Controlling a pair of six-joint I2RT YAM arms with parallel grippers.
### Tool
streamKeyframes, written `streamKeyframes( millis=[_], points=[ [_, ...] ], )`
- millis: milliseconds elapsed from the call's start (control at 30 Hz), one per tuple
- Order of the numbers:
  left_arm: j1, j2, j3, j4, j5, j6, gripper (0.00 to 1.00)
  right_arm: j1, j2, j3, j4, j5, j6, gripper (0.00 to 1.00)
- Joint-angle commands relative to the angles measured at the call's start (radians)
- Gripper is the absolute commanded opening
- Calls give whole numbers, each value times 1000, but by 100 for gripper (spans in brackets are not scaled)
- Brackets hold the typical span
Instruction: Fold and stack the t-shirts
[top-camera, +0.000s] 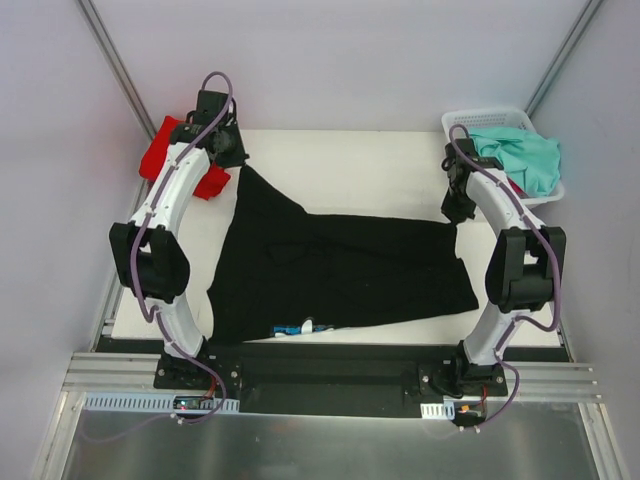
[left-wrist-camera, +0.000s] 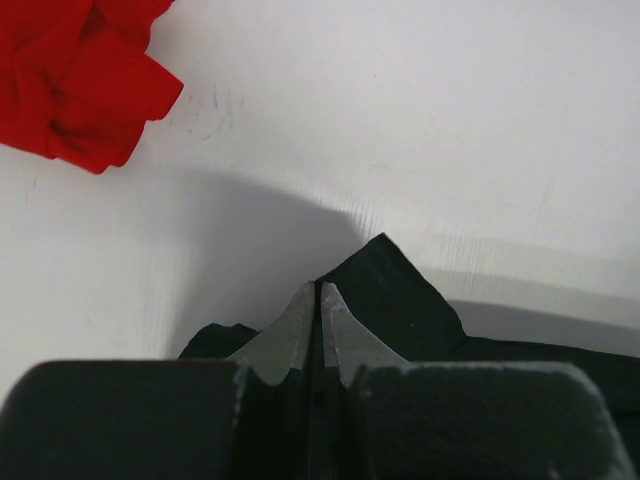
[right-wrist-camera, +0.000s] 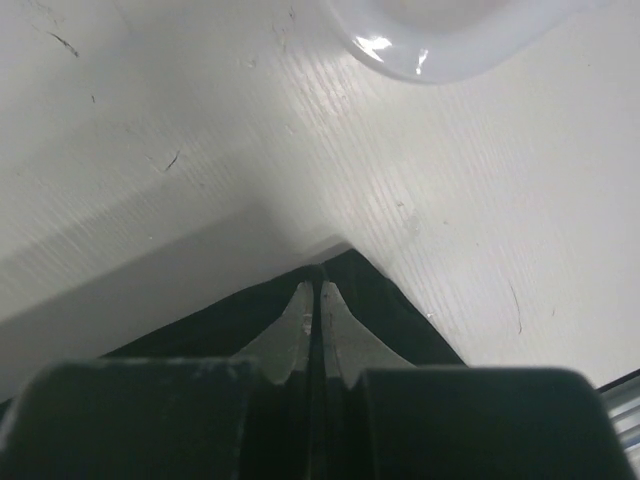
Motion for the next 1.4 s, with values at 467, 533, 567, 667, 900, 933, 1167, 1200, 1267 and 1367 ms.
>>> streamKeyframes(
  millis=[467,533,567,667,900,933,1167,1200,1267,1367],
  points=[
    [8,-200,-118,-11,109,4,0,-22,41,41,-27,26,-55,1],
    [6,-300,-165,-20,96,4,0,-25,33,23,-30,24,-49,1],
    [5,-331,-185,-31,99,6,0,-25,30,15,-29,26,-40,1],
    [-6,-435,-257,-52,105,1,0,-25,15,-14,-35,26,-26,1],
    [-96,-601,-381,-115,123,-30,0,-25,-49,-66,-56,57,-14,1],
    [-107,-613,-395,-118,123,-36,0,-25,-62,-63,-59,58,-12,1],
    [-124,-498,-323,-115,99,-19,0,-24,30,93,-90,57,-35,1],
    [-126,-481,-312,-115,100,-20,0,-24,30,92,-58,44,-43,1],
    [-127,-440,-288,-106,96,-20,0,-22,18,83,3,-49,-87,1],
    [-129,-402,-263,-86,79,-19,0,-19,13,124,27,-78,-121,1]
  ],
)
